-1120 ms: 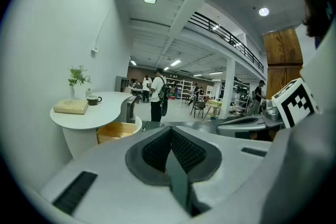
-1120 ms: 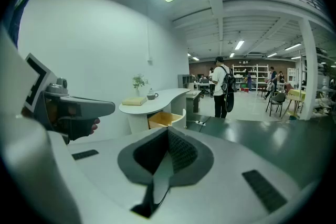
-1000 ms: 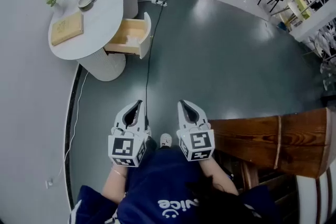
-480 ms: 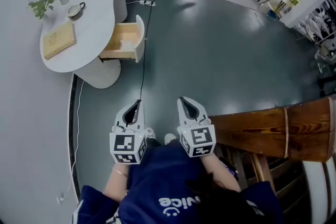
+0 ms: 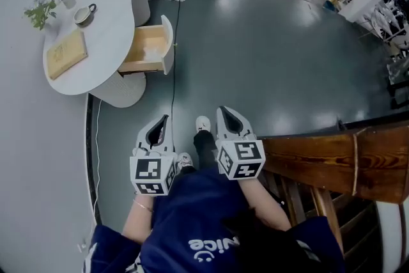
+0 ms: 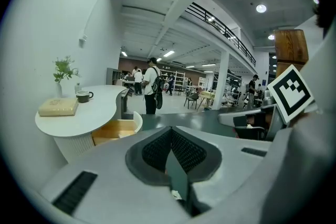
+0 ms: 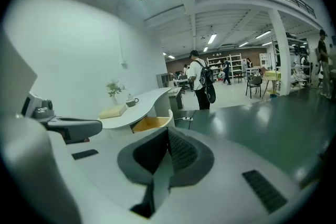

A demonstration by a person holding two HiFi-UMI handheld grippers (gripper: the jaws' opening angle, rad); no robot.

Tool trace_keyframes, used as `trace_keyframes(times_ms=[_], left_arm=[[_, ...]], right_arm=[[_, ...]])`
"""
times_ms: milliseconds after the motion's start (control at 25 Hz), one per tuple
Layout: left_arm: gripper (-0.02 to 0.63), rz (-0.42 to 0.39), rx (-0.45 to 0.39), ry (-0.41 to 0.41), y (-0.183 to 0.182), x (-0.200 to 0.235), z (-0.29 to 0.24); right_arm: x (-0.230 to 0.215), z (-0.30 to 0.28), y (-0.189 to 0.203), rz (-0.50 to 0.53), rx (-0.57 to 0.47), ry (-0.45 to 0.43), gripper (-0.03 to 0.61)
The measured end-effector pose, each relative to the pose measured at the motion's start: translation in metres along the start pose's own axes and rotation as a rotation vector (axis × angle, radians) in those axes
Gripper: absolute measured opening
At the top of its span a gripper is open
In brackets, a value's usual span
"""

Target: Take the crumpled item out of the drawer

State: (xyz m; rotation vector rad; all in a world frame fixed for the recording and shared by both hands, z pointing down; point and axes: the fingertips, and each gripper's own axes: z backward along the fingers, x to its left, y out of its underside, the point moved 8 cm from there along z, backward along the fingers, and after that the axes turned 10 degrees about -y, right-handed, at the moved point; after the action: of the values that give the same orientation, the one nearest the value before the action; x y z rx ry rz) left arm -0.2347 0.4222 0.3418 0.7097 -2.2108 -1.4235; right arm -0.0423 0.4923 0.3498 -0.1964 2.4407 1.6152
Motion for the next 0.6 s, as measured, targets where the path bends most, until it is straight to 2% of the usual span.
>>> trace_keyframes(times_ms=[120,280,600], left_arm=[[0.005,-0.001,0.016,-0.022,-0.002,0.007,-0.019],[0.005,0.007,0.039,-0.060,-0.012,0.013,-0.053],[0.005,0.010,0.086,-0.114,-0.049,0.021,-0.135]], right_arm=[[-0.015,-0.025,-0.002,-0.045,0.017,0.014,0.008],[-0.035,-0.065,-0.011,-0.097,0.057,-0.008,0.008],[-0.069,-0.150,-0.052,-0.121,0.106,-0.110,0.008]])
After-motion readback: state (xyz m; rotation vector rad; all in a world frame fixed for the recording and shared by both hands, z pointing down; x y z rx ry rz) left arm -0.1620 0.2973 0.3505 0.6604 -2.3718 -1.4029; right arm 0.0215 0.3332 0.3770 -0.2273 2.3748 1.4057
